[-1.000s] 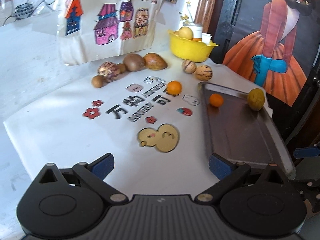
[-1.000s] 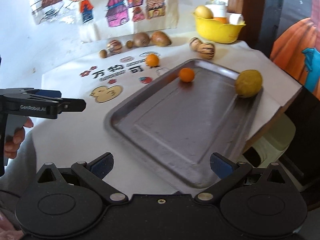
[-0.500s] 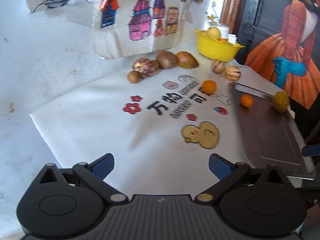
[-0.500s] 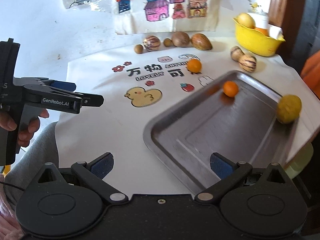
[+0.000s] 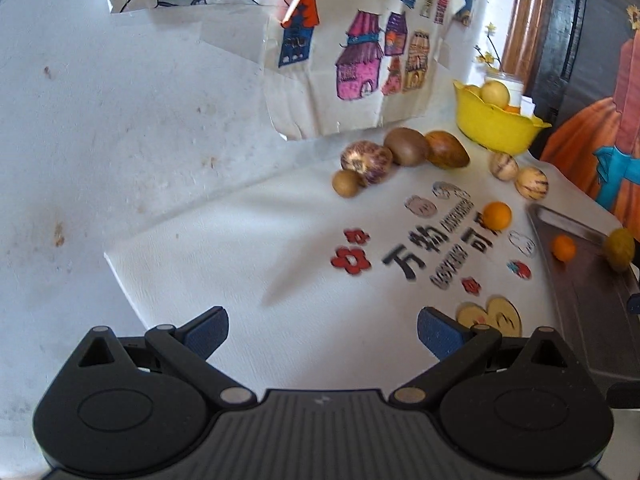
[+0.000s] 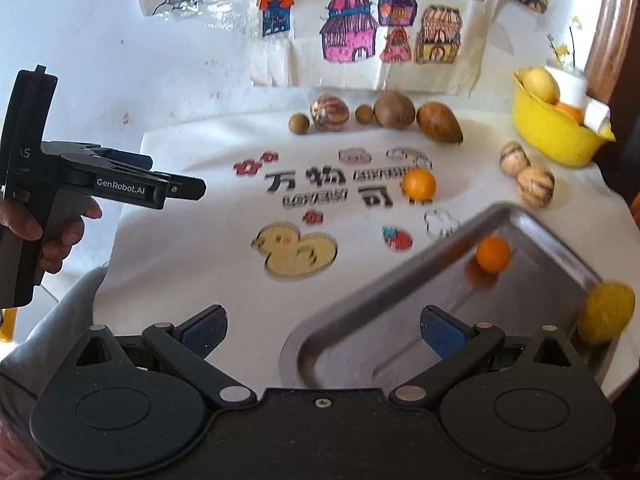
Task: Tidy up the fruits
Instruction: 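Pull both open grippers back from the tray, then grasp a second orange with the right gripper while the left grasps a small brown fruit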
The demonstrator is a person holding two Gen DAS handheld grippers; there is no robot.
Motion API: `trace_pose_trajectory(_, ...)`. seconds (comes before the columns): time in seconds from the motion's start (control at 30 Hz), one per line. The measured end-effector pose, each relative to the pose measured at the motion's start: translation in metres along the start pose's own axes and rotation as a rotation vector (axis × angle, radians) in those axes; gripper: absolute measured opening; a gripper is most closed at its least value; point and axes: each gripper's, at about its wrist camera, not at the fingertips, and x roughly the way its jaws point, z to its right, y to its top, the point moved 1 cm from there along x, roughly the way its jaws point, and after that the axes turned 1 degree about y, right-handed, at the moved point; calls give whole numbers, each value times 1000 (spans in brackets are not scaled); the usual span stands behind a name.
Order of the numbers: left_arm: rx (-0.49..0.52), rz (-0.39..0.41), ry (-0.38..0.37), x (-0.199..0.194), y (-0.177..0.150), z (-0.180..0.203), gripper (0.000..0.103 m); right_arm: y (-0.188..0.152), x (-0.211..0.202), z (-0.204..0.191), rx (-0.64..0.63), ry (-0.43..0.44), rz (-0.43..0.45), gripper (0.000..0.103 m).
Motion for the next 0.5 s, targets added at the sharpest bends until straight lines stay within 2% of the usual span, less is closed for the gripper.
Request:
trace_pose_trajectory(0.3, 46, 62, -18, 42, 40, -1, 103, 47, 35, 21, -5, -35, 103, 102)
trace_pose_trajectory(0.5, 106, 74, -37, 79, 65, 10, 103, 69, 75, 42, 80, -58, 101, 102)
